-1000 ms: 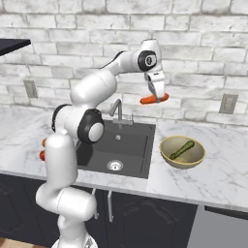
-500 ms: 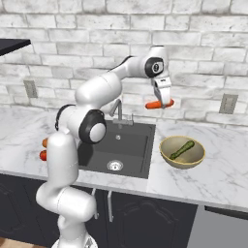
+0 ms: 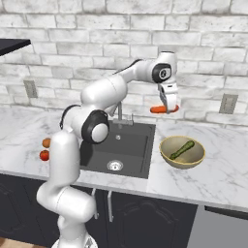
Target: There is a mixed pile of frozen fruits and vegetables on the counter. Locate all the frozen vegetables and place the items in a bowl on the counter. Take all the frozen fruits and defrost them in a running sink.
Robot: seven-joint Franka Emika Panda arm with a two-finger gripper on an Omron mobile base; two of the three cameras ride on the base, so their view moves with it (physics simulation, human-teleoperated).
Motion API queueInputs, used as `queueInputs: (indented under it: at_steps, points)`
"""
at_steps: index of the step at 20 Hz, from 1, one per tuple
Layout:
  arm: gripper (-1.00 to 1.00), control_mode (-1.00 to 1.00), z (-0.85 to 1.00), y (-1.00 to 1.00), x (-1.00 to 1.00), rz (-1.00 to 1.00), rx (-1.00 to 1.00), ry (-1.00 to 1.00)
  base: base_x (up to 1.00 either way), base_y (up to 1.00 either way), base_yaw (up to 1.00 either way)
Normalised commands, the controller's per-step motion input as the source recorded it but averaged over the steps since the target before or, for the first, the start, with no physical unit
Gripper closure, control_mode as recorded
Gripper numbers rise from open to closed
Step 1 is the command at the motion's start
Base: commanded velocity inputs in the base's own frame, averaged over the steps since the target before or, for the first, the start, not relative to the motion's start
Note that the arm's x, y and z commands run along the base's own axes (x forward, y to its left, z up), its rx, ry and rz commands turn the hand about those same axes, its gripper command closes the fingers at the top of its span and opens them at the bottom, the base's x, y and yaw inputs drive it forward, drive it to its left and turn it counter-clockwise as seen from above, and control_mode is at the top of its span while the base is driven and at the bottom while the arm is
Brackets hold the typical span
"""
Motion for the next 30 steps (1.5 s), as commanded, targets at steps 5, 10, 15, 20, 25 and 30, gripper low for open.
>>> queueInputs:
  at_steps: [5, 10, 15, 20, 25, 30]
  points:
    - [1.00, -1.00, -0.15, -0.19, 0.00, -0.03, 0.05, 0.00, 0.00, 0.00, 0.00]
    - [1.00, -1.00, -0.16, -0.15, 0.00, -0.02, 0.03, 0.00, 0.00, 0.00, 0.00]
    - [1.00, -1.00, -0.21, -0.02, 0.00, 0.00, 0.00, -0.02, 0.00, 0.00, 0.00]
    - [1.00, -1.00, -0.22, -0.03, 0.00, 0.00, 0.00, -0.05, 0.00, 0.00, 0.00]
    - [1.00, -1.00, -0.20, -0.06, -0.02, 0.00, -0.01, -0.09, 0.00, 0.00, 0.00]
    - [1.00, -1.00, -0.20, -0.05, -0.16, 0.00, -0.04, -0.11, 0.00, 0.00, 0.00]
